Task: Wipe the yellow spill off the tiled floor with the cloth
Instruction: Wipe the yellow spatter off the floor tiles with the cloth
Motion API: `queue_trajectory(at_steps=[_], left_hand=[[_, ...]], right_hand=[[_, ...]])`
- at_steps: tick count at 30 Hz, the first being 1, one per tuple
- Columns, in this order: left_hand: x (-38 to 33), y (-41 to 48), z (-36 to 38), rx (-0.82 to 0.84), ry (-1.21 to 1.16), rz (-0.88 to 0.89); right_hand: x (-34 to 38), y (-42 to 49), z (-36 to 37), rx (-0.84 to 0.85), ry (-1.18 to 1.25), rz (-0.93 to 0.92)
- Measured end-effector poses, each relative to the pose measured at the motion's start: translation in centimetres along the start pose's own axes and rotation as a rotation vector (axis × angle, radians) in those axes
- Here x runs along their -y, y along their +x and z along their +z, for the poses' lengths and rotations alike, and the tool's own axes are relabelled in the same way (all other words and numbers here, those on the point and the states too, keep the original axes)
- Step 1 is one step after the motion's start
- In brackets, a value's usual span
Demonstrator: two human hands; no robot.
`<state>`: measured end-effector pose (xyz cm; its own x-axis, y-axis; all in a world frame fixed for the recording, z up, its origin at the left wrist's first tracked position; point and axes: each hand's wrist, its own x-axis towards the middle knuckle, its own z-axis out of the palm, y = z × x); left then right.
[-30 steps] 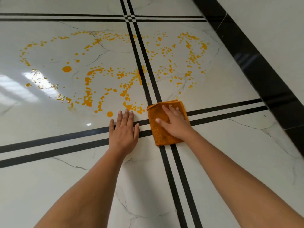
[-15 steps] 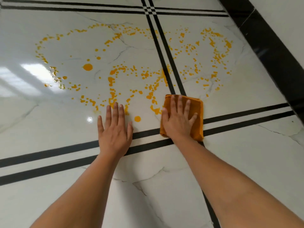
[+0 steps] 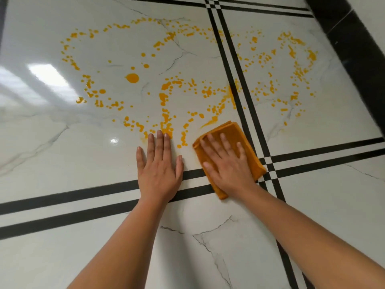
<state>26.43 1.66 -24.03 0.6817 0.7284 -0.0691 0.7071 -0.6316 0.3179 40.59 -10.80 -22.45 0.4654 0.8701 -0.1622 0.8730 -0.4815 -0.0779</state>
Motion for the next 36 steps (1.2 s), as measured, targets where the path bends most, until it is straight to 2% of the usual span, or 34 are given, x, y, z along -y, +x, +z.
queue_trajectory(at_steps=[1,3,4,5,8,9,10,12,13,14,17,18,19,21,22,23,26,27,30,31,32,34,36], left_hand=[[0.0,0.0,0.0,-0.003,-0.006,0.002],[0.0,-0.1,0.0,-0.004,-0.009,0.007],[0.0,-0.2,0.0,-0.008,-0.008,0.007],[0.0,-0.2,0.0,-0.011,-0.006,0.003],[-0.1,-0.1,0.1,-0.021,-0.002,0.001],[-0.1,-0.1,0.1,-0.019,0.0,0.002],[-0.1,-0.2,0.0,-0.018,0.004,0.001],[-0.1,-0.2,-0.1,-0.015,0.012,0.0],[-0.2,-0.2,-0.1,-0.011,0.015,0.002],[-0.2,-0.2,-0.1,-0.008,0.016,0.0],[-0.3,-0.1,-0.2,-0.012,0.006,0.0],[-0.4,-0.1,-0.2,-0.019,-0.001,0.006],[-0.2,-0.2,-0.3,-0.027,-0.003,0.012],[0.1,-0.6,-0.3,-0.031,0.0,0.014],[0.3,-0.8,-0.3,-0.037,0.003,0.007],[0.6,-1.0,-0.5,-0.047,0.005,-0.003],[2.0,-0.8,-1.0,-0.041,0.035,-0.038],[2.4,-0.7,-1.1,-0.019,0.043,-0.051],[3.7,-0.6,-1.7,0.015,0.057,-0.064],[4.1,-0.3,-2.0,0.013,0.061,-0.063],[4.4,-0.1,-2.2,0.02,0.065,-0.062],[5.3,0.3,-2.5,0.052,0.094,-0.035],[5.9,0.2,-2.8,0.083,0.11,-0.016]], right_hand=[[-0.9,0.5,-0.2,0.006,-0.006,0.068],[-0.7,2.6,-0.4,-0.004,0.059,0.359],[0.5,3.4,-0.4,-0.004,0.079,0.435],[1.8,3.6,-0.4,-0.02,0.073,0.39],[0.9,1.6,0.2,-0.005,-0.009,-0.075],[-0.5,1.3,-0.1,0.019,-0.026,-0.108],[-1.5,1.7,-0.4,0.025,-0.034,-0.03],[-1.2,3.3,-0.5,0.018,0.038,0.309],[0.1,3.9,-0.5,0.012,0.071,0.399],[1.5,3.9,-0.4,-0.001,0.066,0.371],[1.4,2.7,-0.3,0.021,-0.005,-0.012],[0.3,2.9,-0.7,0.044,-0.019,-0.028],[0.0,3.4,-0.8,0.042,-0.019,0.044],[1.6,4.4,-0.7,0.029,0.072,0.344],[3.4,4.5,-0.5,0.026,0.102,0.41],[5.1,4.1,-0.2,0.002,0.1,0.368],[5.2,2.0,-0.1,0.003,0.026,0.001],[4.4,2.2,-0.3,0.02,0.014,-0.019],[5.8,4.2,-0.1,0.018,0.073,0.307],[7.2,4.7,-0.1,0.005,0.087,0.339],[8.2,4.7,0.0,0.002,0.074,0.272],[8.3,4.5,-0.2,0.045,0.008,0.026],[7.0,4.6,-1.0,0.128,0.021,-0.075]])
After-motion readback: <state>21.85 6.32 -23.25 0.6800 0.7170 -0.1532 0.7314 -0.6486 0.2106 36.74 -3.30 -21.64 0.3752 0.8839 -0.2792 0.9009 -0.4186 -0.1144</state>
